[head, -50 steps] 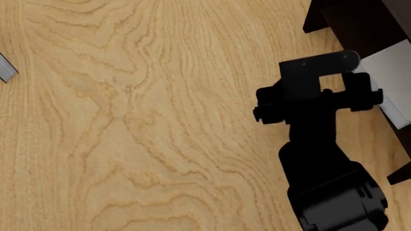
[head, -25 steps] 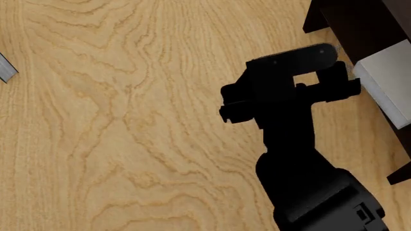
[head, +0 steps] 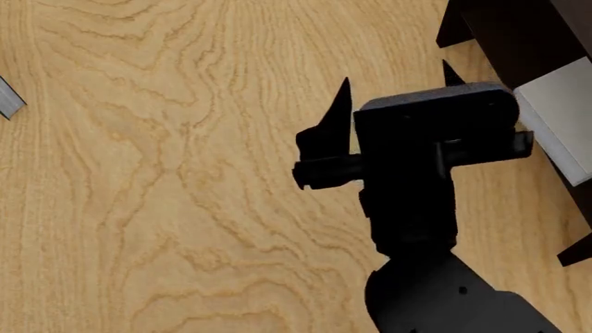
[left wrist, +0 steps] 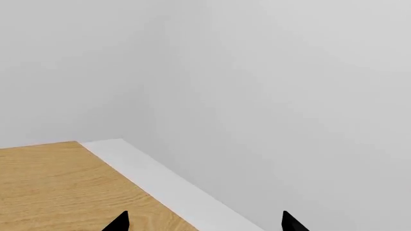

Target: Pick up the book on the right and place it on the cabinet shelf.

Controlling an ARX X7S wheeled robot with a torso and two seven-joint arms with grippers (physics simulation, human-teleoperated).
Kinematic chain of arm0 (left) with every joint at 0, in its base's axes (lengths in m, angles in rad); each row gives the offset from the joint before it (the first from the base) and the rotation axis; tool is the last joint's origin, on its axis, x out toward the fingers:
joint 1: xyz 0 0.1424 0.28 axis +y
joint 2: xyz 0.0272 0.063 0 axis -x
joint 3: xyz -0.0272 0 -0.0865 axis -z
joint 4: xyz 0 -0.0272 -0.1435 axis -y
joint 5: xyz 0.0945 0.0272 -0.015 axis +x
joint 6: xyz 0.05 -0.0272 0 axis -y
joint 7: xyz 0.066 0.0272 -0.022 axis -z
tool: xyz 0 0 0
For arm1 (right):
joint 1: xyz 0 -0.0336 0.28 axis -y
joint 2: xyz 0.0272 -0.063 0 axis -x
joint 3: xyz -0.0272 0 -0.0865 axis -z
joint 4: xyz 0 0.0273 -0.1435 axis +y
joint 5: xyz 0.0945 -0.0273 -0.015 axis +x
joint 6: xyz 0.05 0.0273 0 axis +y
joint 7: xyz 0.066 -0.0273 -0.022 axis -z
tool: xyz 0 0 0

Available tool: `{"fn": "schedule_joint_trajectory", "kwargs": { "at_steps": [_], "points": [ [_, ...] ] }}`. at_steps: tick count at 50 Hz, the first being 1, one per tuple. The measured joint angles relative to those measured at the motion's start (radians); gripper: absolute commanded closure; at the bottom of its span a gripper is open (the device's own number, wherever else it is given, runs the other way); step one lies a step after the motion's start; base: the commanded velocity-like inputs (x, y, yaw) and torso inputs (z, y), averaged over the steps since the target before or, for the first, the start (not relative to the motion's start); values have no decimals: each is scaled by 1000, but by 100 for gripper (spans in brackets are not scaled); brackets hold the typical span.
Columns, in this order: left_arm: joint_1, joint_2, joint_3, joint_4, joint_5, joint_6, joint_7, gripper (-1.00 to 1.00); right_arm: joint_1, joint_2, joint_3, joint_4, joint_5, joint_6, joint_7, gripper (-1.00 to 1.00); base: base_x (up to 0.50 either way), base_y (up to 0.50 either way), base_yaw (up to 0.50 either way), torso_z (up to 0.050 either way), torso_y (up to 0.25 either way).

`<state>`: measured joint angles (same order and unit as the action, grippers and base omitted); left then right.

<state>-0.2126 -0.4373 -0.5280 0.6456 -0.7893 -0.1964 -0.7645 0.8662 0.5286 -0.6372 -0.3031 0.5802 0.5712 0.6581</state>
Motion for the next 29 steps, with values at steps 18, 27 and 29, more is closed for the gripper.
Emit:
{"fn": "schedule_joint_trajectory", "kwargs": {
  "at_steps": [18,27,29],
  "points": [
    [2,-3,4,1,4,2,-2,-100,-146,79,72,-272,68,-20,106,-100,0,0,0,0,0],
    [2,-6,7,2,7,2,-2,-100,-246,106,97,-343,71,-85,132,-100,0,0,0,0,0],
    [2,-6,8,2,8,2,-2,-100,-267,110,100,-351,70,-101,136,-100,0,0,0,0,0]
  ]
}}
